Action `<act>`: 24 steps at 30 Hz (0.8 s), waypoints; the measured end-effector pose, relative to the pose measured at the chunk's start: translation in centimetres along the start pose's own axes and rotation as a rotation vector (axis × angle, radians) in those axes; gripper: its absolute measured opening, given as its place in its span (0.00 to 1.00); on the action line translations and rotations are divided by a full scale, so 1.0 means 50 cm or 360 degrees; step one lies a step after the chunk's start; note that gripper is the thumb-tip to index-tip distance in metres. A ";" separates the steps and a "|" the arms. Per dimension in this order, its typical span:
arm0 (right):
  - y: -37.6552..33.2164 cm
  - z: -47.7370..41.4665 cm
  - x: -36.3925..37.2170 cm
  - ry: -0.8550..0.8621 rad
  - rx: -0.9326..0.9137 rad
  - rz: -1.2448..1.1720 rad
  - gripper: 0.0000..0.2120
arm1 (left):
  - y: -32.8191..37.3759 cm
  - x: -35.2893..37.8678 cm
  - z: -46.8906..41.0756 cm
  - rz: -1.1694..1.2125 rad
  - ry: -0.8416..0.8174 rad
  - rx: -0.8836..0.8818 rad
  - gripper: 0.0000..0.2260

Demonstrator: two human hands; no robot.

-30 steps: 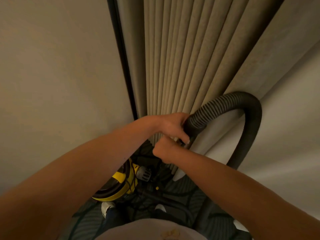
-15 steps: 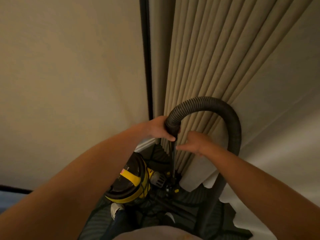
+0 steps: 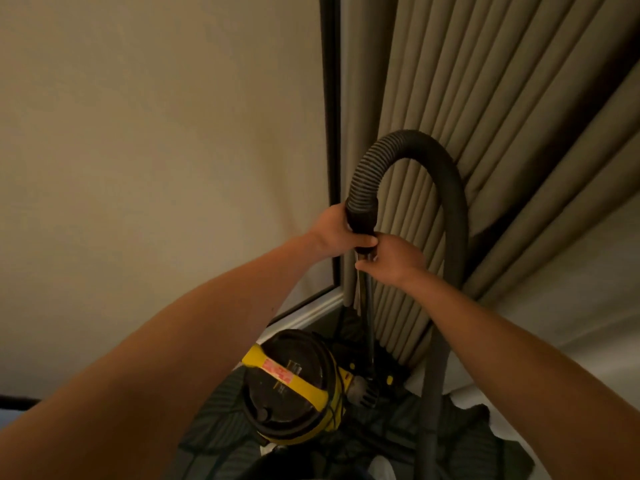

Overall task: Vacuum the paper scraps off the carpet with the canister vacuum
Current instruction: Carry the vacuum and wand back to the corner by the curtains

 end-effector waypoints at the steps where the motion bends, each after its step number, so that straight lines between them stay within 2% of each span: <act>1: -0.007 -0.017 0.001 -0.0009 0.0003 0.0011 0.13 | -0.007 -0.007 -0.011 0.0000 0.0027 -0.0003 0.25; 8: -0.035 -0.118 0.028 -0.0072 0.0147 -0.0098 0.08 | -0.062 -0.036 -0.101 0.0092 0.0037 -0.0120 0.27; 13: -0.008 -0.173 0.089 -0.0178 0.0286 -0.0182 0.11 | -0.129 0.001 -0.144 0.0120 -0.0007 -0.0209 0.28; 19: 0.018 -0.273 0.076 -0.0237 0.0266 -0.0255 0.10 | -0.135 -0.006 -0.241 0.0064 0.0000 -0.0236 0.28; 24: 0.037 -0.356 0.064 -0.0264 0.0245 -0.0325 0.19 | -0.140 -0.018 -0.326 0.0044 0.0064 -0.0365 0.30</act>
Point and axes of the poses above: each hand's wrist, its own z-axis away from the middle knuckle, its own x-axis out of the palm, y = z × x, the point moved 1 cm from there along -z, towards the middle knuckle, and after that the axes turned 5 degrees about -z, right-handed, at the moved point
